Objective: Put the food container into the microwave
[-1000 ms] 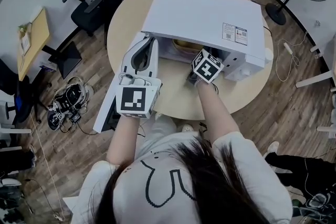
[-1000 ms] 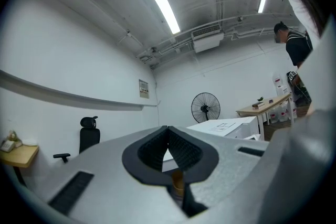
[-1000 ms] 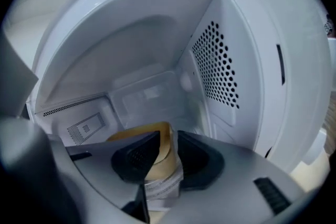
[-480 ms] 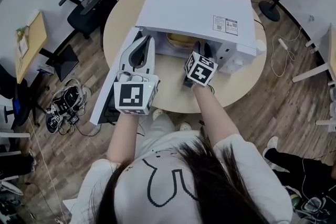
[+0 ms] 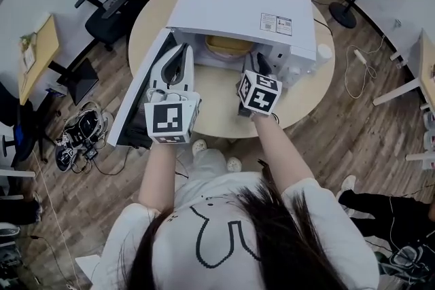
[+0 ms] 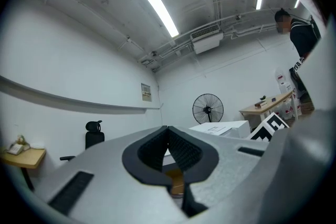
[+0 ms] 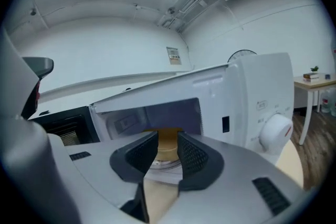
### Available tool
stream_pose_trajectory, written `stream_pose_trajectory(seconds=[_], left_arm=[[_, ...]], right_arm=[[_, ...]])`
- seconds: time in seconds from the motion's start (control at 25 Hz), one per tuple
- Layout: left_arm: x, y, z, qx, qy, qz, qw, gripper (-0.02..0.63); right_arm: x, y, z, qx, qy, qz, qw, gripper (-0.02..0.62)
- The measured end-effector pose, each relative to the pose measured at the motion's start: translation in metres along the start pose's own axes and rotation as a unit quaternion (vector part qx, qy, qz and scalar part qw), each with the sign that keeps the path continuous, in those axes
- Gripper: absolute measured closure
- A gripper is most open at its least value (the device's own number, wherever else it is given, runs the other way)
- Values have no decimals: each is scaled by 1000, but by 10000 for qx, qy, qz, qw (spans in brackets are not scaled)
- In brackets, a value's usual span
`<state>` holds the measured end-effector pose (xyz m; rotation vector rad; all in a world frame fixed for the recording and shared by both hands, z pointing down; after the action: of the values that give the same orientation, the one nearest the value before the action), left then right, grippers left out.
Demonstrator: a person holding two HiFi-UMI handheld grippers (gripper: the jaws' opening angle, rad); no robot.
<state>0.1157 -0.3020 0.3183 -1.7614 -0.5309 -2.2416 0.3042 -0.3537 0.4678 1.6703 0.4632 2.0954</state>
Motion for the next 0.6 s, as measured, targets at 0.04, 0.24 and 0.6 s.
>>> stream_pose_trajectory(seconds=[0.04,0.24,0.6], left_arm=[[-1,-1,2,1,4,15,10000,597],[-5,-2,9,40,-27,53,10000,597],[-9,7,6,217,-32,109,9997,597]], right_arm=[[-2,-5,0,-26,-89,26,10000,469],[-11,-29,-5,-328,-541,56,9980,471],[-35,-62,-18,-483,-1151,217,9919,472]])
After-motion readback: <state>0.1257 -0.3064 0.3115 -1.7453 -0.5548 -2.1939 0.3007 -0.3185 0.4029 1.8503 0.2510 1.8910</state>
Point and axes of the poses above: the fingertips, and each gripper's own axes: y forward along the fingers, z to its right, x out of its underside, the point moved 3 cm from there along -y, backward along the fingers, and after that the axes turned 15 degrees about -z, right-handed, at the moved point
